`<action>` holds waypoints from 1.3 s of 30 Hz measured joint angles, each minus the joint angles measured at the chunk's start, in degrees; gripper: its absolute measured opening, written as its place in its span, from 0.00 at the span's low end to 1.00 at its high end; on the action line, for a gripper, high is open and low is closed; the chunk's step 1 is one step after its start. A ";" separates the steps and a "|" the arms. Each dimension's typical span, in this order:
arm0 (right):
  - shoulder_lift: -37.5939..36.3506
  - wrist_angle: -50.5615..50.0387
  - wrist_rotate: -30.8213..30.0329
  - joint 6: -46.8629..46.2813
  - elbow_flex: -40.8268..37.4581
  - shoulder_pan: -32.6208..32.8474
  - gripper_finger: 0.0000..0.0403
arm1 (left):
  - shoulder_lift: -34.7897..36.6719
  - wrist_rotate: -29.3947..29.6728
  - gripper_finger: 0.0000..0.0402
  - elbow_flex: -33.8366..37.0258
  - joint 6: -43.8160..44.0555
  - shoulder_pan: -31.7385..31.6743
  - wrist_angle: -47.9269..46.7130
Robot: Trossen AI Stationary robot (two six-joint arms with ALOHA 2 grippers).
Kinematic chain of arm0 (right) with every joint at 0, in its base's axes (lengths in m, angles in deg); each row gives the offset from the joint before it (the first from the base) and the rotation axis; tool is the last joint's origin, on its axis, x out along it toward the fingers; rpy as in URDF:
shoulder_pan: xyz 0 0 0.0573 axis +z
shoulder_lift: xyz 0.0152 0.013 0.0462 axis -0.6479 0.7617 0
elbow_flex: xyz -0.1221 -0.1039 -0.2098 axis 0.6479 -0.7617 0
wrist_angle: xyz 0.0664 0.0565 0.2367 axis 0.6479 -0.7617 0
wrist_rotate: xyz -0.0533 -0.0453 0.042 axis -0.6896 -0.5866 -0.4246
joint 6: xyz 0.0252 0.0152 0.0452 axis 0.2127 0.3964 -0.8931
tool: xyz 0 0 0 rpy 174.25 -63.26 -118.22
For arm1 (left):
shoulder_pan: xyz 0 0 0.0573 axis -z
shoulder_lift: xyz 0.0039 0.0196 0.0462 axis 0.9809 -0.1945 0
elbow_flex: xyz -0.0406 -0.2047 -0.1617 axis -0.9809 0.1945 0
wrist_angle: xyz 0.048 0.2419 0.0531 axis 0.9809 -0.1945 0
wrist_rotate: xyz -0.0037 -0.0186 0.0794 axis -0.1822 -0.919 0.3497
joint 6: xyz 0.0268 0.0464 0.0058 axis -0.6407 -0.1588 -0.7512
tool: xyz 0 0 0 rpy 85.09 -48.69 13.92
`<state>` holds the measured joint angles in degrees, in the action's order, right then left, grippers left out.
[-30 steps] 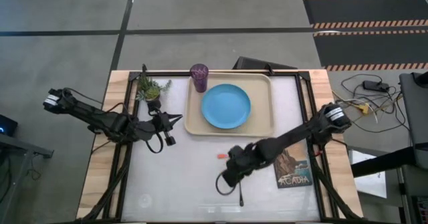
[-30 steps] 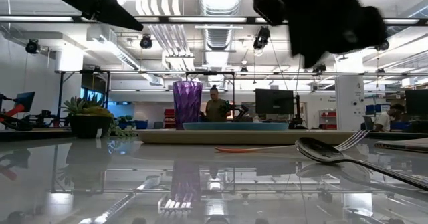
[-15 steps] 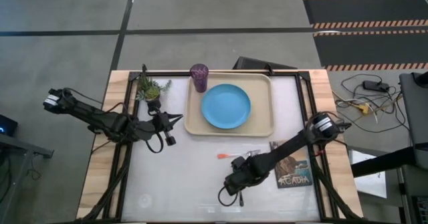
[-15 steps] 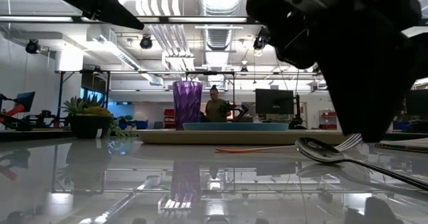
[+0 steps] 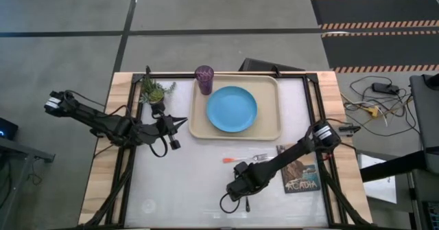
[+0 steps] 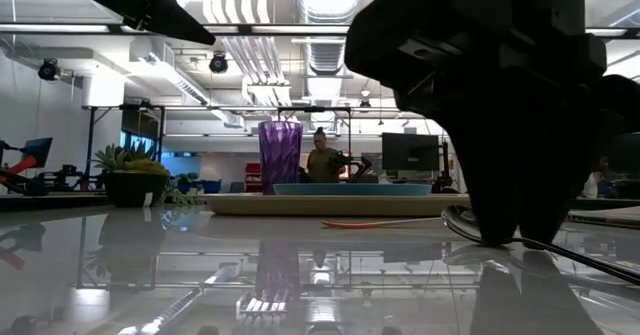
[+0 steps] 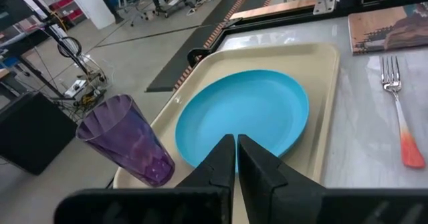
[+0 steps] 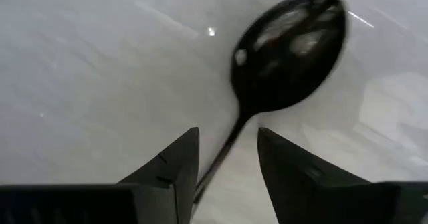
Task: Pick and place plate/cup/fork/spoon on tray
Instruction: Put the black spoon on the white serving tray to the left of the blue plate
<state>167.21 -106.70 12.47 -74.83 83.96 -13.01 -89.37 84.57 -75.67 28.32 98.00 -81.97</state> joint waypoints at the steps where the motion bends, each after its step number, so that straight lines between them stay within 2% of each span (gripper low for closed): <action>1: 0.25 0.13 0.01 0.47 0.21 0.00 0.34 | 0.00 0.00 0.00 0.00 0.00 0.00 -0.03; 6: 0.67 -0.07 0.04 0.95 0.65 0.00 0.29 | 0.00 -0.01 0.00 0.00 -0.02 0.00 0.06; 14: 0.67 0.30 -0.74 5.03 0.64 0.00 0.11 | 0.00 -0.02 0.00 0.00 -0.02 -0.01 -0.04; 21: 0.67 0.34 -1.14 6.17 0.64 0.00 0.03 | 0.00 -0.02 0.00 0.02 0.00 0.00 -0.02; 29: -1.48 -1.06 -1.14 7.94 0.59 -0.02 0.02 | 0.00 -0.04 0.00 0.02 0.00 0.00 0.18; 34: -6.46 -4.22 -1.61 7.42 0.57 -0.02 0.02 | -0.02 -0.07 0.00 0.02 0.04 0.00 0.20; 39: -12.57 -10.99 -5.54 7.42 0.57 -1.84 0.02 | -0.02 -0.07 0.00 0.00 -0.07 0.00 0.69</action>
<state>154.64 -117.69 6.93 -67.41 84.53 -14.85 -89.40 84.50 -75.67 28.25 98.00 -81.27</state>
